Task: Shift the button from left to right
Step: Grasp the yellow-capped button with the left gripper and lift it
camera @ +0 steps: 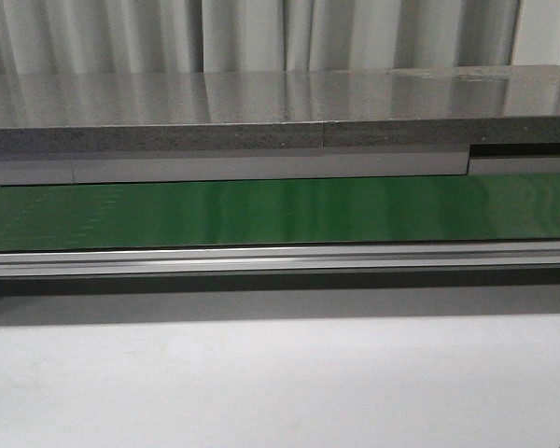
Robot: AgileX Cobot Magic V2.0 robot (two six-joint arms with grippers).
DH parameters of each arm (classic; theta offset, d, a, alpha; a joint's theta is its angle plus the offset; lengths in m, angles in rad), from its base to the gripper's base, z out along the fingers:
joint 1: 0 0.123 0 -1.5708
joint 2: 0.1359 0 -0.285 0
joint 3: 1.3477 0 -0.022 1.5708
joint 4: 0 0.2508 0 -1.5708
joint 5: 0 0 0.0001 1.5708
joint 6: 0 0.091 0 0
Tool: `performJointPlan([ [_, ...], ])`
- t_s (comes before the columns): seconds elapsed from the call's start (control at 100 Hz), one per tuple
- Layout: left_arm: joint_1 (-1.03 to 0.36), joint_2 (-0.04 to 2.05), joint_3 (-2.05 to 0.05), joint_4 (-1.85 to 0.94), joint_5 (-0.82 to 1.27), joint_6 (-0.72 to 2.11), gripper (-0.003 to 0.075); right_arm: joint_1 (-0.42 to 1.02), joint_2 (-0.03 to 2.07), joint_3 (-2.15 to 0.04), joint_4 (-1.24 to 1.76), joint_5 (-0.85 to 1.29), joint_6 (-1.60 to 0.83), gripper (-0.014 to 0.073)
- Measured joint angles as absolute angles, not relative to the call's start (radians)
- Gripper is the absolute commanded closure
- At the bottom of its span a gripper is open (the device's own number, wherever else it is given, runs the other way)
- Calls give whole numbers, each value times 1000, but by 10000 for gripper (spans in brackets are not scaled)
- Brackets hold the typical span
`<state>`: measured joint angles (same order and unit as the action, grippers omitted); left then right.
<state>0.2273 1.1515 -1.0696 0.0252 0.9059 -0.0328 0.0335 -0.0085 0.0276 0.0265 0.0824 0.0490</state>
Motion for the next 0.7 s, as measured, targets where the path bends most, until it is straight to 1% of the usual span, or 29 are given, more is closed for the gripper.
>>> performJointPlan([
  [0.15, 307, 1353, -1164, 19, 897, 0, 142, 33, -9, 28, 26, 82, 49, 683],
  [0.29, 342, 1530, -1237, 6, 896, 39, 142, 33, -9, 28, 26, 82, 49, 683],
  [0.52, 353, 1756, -1328, 0, 890, 64, 143, 33, -9, 28, 26, 82, 49, 683],
  [0.7, 353, 1867, -1377, -12, 897, 67, 143, 33, -9, 28, 26, 82, 49, 683],
])
